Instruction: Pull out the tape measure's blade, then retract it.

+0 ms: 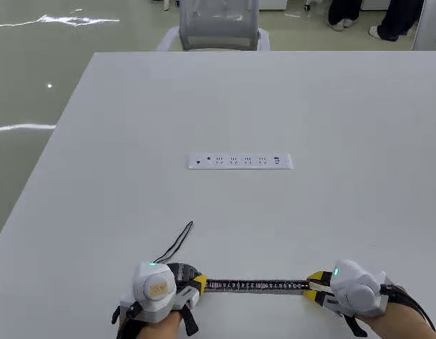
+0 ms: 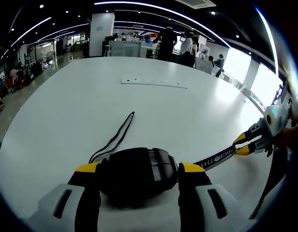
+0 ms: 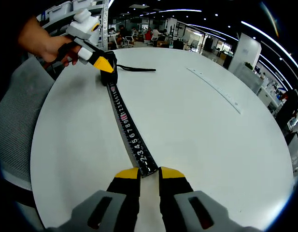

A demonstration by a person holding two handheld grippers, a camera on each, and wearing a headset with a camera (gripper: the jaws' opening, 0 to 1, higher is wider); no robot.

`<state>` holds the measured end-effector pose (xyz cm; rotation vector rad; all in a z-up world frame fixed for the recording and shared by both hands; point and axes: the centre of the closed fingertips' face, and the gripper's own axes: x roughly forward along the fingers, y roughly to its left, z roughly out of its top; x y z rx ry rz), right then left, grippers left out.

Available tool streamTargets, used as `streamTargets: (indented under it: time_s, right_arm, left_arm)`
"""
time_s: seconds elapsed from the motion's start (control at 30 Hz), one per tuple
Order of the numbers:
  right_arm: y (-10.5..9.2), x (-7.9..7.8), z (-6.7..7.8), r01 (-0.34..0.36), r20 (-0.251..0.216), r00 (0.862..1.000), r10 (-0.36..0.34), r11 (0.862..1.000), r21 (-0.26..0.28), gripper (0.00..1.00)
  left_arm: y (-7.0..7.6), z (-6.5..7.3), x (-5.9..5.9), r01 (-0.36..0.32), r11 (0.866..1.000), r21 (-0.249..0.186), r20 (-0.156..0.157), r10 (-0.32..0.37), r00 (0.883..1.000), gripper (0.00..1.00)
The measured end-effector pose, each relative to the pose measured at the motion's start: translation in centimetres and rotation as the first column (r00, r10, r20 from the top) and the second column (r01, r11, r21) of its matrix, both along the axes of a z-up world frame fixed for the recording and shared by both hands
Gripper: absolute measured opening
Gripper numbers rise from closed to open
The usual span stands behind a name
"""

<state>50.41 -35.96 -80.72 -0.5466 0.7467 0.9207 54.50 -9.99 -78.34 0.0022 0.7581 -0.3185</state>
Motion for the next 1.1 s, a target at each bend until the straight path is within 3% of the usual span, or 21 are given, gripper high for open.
streamTargets:
  time_s: [0.2, 0.23, 0.27, 0.3, 0.37, 0.5, 0.53, 0.6, 0.63, 0.73, 0.8, 0.9, 1.0, 1.03, 1.07, 1.1]
  right_arm:
    - [-0.2, 0.0, -0.1, 0.014, -0.022, 1.0, -0.014, 1.0, -0.006, 0.11]
    - [-0.3, -0.1, -0.3, 0.008, -0.029, 1.0, -0.009, 1.0, -0.015, 0.0]
    - [-0.1, -0.6, -0.8, -0.059, -0.035, 0.998, 0.059, 0.998, -0.01, 0.0]
    - [-1.4, -0.5, -1.0, 0.008, -0.045, 0.999, -0.01, 0.999, -0.036, 0.0]
    - [-0.5, 0.7, -1.5, -0.002, -0.038, 0.999, 0.001, 0.999, -0.034, 0.0]
    - [-0.6, 0.0, 0.0, -0.018, -0.016, 1.0, 0.018, 0.999, -0.042, 0.01]
    - [-0.6, 0.0, 0.0, -0.007, -0.016, 1.0, 0.006, 1.0, -0.024, 0.07]
    - [-0.5, 0.7, 0.6, 0.002, 0.012, 1.0, -0.002, 1.0, -0.004, 0.3]
    - [-0.5, 0.9, 0.9, 0.0, 0.014, 1.0, -0.001, 1.0, 0.002, 0.35]
    - [-0.2, 1.2, 1.4, -0.038, 0.024, 0.999, 0.038, 0.999, -0.009, 0.26]
    - [0.4, 1.0, 1.3, -0.07, 0.011, 0.997, 0.07, 0.998, -0.003, 0.32]
    - [1.5, 1.1, 1.3, -0.146, 0.04, 0.988, 0.148, 0.989, -0.039, 0.29]
    - [3.8, 1.1, 1.0, -0.173, 0.039, 0.984, 0.173, 0.985, -0.01, 0.27]
    - [5.0, 0.6, 0.3, -0.264, 0.043, 0.963, 0.267, 0.963, -0.058, 0.27]
    - [4.7, 0.6, -0.8, -0.298, 0.015, 0.952, 0.305, 0.939, -0.173, 0.22]
    - [5.1, 1.1, -0.5, -0.301, 0.064, 0.946, 0.316, 0.936, -0.183, 0.15]
  left_arm:
    - [-0.1, 0.0, -0.1, 0.017, 0.998, 0.059, 0.009, -0.018, 1.0, 0.62]
    - [-0.1, -0.1, -0.1, 0.017, 0.998, 0.061, 0.007, -0.017, 1.0, 0.62]
    - [0.0, -0.1, -0.1, 0.01, 0.998, 0.064, -0.005, -0.01, 1.0, 0.61]
    - [0.0, -0.1, 0.0, 0.015, 0.997, 0.07, -0.002, -0.015, 1.0, 0.61]
    - [0.1, -0.1, 0.0, 0.016, 0.997, 0.072, -0.01, -0.015, 1.0, 0.61]
    - [0.1, -0.1, 0.0, 0.017, 0.997, 0.072, -0.012, -0.016, 1.0, 0.61]
    - [0.1, -0.1, 0.0, 0.017, 0.997, 0.071, -0.012, -0.017, 1.0, 0.61]
    - [0.1, 0.0, -0.1, 0.021, 0.997, 0.071, -0.014, -0.02, 1.0, 0.6]
    - [0.1, -0.1, 0.0, 0.022, 0.997, 0.07, -0.015, -0.021, 1.0, 0.6]
    - [0.1, -0.2, -0.1, 0.03, 0.997, 0.07, -0.013, -0.029, 0.999, 0.6]
    - [0.0, -0.1, -0.1, 0.034, 0.997, 0.068, -0.013, -0.033, 0.999, 0.6]
    - [0.0, -0.1, -0.1, 0.042, 0.997, 0.07, -0.012, -0.041, 0.999, 0.6]
    - [0.0, -0.1, -0.2, 0.04, 0.996, 0.075, -0.002, -0.04, 0.999, 0.59]
    - [0.0, -0.2, -0.2, 0.038, 0.996, 0.075, 0.0, -0.038, 0.999, 0.59]
    - [0.0, -0.2, -0.1, 0.039, 0.996, 0.076, -0.001, -0.039, 0.999, 0.59]
    - [0.0, -0.2, -0.1, 0.042, 0.996, 0.078, -0.003, -0.042, 0.999, 0.59]
